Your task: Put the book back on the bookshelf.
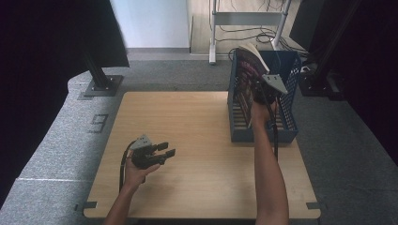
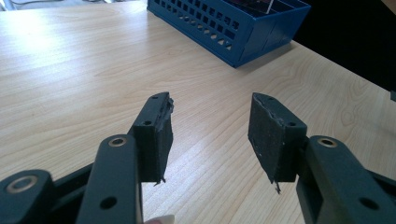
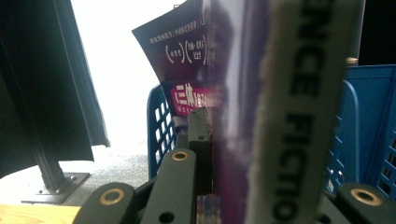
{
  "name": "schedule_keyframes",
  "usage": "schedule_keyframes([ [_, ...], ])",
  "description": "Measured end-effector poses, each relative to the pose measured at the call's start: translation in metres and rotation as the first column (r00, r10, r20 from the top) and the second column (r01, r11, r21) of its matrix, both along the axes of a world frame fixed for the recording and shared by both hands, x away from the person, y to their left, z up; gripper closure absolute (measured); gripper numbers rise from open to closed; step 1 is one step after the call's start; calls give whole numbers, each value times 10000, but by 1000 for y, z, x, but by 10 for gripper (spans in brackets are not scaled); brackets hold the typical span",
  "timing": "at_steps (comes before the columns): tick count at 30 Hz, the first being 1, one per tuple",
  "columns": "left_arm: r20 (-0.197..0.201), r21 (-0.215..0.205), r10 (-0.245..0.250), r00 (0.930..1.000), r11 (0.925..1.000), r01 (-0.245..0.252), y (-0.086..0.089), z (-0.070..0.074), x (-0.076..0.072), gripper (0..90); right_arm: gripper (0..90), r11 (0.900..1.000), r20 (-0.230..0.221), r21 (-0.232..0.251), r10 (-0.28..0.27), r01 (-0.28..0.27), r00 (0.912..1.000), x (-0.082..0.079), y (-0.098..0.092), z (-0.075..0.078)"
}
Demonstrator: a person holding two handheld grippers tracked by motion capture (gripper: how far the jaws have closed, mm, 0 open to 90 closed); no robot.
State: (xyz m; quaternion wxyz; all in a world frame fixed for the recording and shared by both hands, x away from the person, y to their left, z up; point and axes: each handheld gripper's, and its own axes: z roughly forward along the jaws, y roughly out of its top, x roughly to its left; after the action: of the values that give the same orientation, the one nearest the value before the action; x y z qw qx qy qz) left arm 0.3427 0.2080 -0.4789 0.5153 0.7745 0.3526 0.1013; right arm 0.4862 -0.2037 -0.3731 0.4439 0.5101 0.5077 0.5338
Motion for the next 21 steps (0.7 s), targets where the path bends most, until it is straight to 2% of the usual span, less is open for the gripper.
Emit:
schedule_keyframes([
  [14,28,-6,24,10000,10000,-24,3,0,1,494,813,9998,-183,-175,116,-119,9998,9,6,-11],
  [21,44,-69,105,9999,9999,-105,6,1,1,494,813,9988,-309,-460,182,-196,9994,17,12,-21],
])
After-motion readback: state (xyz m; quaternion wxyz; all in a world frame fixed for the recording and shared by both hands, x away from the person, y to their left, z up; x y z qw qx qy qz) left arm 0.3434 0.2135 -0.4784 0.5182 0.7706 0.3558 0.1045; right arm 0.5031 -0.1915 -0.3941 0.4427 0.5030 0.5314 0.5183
